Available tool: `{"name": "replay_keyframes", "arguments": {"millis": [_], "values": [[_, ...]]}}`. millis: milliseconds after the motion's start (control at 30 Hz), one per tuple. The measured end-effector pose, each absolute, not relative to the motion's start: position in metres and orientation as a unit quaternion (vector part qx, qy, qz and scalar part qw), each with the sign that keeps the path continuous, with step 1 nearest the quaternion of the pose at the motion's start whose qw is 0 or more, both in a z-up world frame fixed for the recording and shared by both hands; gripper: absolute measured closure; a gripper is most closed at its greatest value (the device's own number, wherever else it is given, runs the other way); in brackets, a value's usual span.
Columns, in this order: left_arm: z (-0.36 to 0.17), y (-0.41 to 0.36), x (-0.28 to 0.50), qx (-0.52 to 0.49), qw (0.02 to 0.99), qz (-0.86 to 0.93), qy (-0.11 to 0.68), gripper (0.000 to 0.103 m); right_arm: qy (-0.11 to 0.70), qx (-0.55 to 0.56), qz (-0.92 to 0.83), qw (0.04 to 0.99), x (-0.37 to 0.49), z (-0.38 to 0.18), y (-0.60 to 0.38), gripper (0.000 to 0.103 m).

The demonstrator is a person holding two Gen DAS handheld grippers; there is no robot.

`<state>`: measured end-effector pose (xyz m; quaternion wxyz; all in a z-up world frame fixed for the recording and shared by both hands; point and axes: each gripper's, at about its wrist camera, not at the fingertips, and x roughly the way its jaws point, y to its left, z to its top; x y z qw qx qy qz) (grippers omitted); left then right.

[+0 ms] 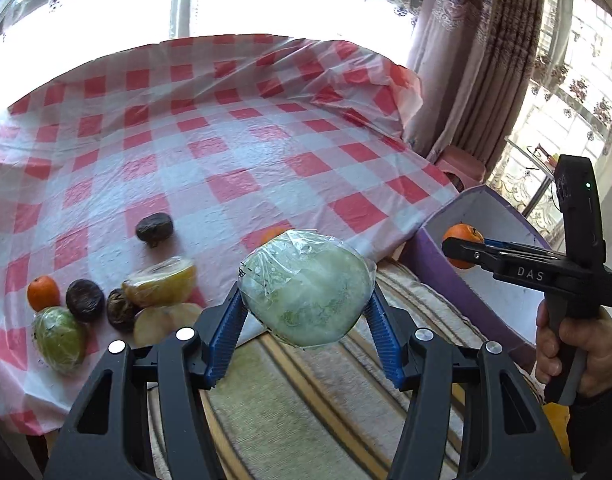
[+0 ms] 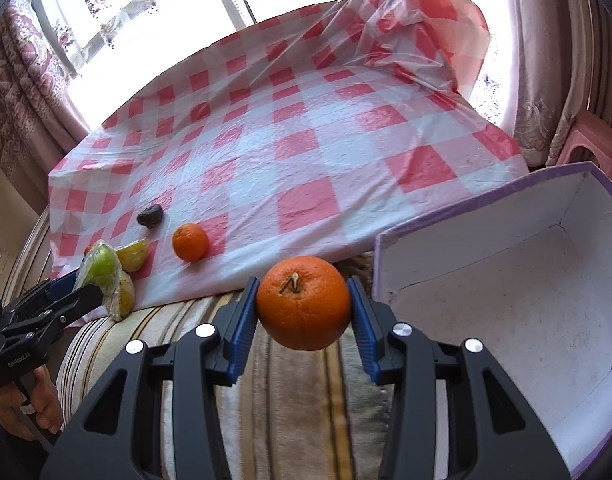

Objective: Organize fruits
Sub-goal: 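Carry cabbage and orange into the white box and open both tools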

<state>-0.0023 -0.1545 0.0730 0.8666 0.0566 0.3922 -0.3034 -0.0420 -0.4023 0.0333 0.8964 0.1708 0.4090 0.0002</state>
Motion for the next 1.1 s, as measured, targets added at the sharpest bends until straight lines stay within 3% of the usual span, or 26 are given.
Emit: {"name": "replay_keyframes", "arguments": {"millis": [567,1100], "values": [[0.043,-0.346,-0.012,0.173,0.795,-0.427,0.396,0.047,0.446,0.171,-0.131,0.869,-0.047,-0.011,-0.521,0.059],[-0.027,-0.424,-0.008,0.354,0.752,-0.373,0.412,0.046,0.558,0.159,-0.119,0.806,0.011,-0.081,-0.558,0.059]]}}
